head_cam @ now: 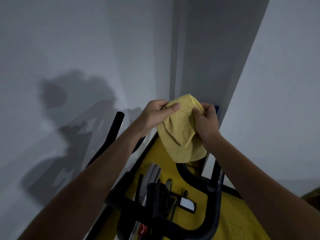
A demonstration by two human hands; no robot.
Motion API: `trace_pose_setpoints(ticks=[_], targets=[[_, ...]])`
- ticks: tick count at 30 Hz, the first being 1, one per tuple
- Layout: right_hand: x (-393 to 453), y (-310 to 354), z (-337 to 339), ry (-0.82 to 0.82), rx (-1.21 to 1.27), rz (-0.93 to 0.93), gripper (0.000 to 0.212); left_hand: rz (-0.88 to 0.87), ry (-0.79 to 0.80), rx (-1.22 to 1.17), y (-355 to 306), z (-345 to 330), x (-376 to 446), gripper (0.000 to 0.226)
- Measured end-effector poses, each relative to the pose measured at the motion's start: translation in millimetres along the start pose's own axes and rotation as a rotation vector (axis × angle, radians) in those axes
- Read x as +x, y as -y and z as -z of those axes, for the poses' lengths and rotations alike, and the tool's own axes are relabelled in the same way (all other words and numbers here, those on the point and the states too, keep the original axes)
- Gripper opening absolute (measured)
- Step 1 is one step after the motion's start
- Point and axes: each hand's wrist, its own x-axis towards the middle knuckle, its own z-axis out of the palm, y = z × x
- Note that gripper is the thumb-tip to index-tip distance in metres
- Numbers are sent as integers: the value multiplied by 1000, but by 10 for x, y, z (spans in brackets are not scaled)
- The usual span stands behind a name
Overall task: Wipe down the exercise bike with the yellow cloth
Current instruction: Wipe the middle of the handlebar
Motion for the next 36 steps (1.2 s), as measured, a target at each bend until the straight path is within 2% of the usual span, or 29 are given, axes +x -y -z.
trace_pose_setpoints(ticks=[3,6,9,12,15,20,23,25,30,33,36], targets=[[114,-202,-58,-5,-351,-1,44,-89,-151,439,126,-94,172,33],[86,-458,-200,224,-626,-43,56,-227,-244,588,249,-134,226,12],[11,-702,-334,343,-490,35,61,-277,-236,612,404,-146,290,12],[-1,-782,-403,261,-421,85,62,-308,-325,599,557,-116,395,7],[16,-797,-462,182,-516,146,71,-208,-333,575,678,-41,542,25],[36,-919,-535,61,-574,274,64,-80,-237,599,700,6,759,58],[42,-981,-520,43,-571,268,64,-9,-134,663,779,-70,816,65],[14,-990,-491,33,-570,265,60,-9,-167,700,836,-138,804,69],[-146,-998,-393,40,-543,186,58,-159,-205,770,910,-191,769,70],[-359,-1049,-312,59,-530,102,52,-325,-182,789,1035,-116,712,59],[-656,-1226,-216,66,-627,84,50,-449,-164,852,1147,-29,698,52]])
